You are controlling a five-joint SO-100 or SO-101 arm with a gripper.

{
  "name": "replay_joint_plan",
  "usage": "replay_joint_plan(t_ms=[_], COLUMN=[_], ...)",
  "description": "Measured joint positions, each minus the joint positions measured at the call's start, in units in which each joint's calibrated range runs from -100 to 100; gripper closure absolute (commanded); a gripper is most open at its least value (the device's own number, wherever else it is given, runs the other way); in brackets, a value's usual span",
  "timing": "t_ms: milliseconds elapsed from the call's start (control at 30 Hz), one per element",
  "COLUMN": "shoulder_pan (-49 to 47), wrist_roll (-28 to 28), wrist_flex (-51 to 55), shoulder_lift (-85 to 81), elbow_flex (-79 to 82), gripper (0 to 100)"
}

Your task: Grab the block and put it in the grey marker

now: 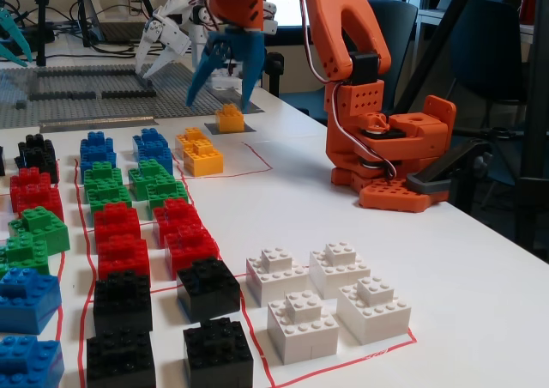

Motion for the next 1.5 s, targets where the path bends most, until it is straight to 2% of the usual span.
replay_joint_plan(t_ms=[200,367,700,1033,1267,1500], shoulder_pan=[1.9,1.7,-19.0,-40.6,-53.8,-63.8], wrist_roll=[2.9,2.1,-12.9,-30.2,-36.8,-39.8], wrist_flex=[3.9,7.6,10.1,10.0,10.0,10.1], shoulder_lift=[-1.4,-10.4,-29.2,-30.9,-38.2,-38.8], elbow_flex=[-6.2,-3.1,19.6,29.7,32.4,36.4], gripper=[69,79,96,99,100,100])
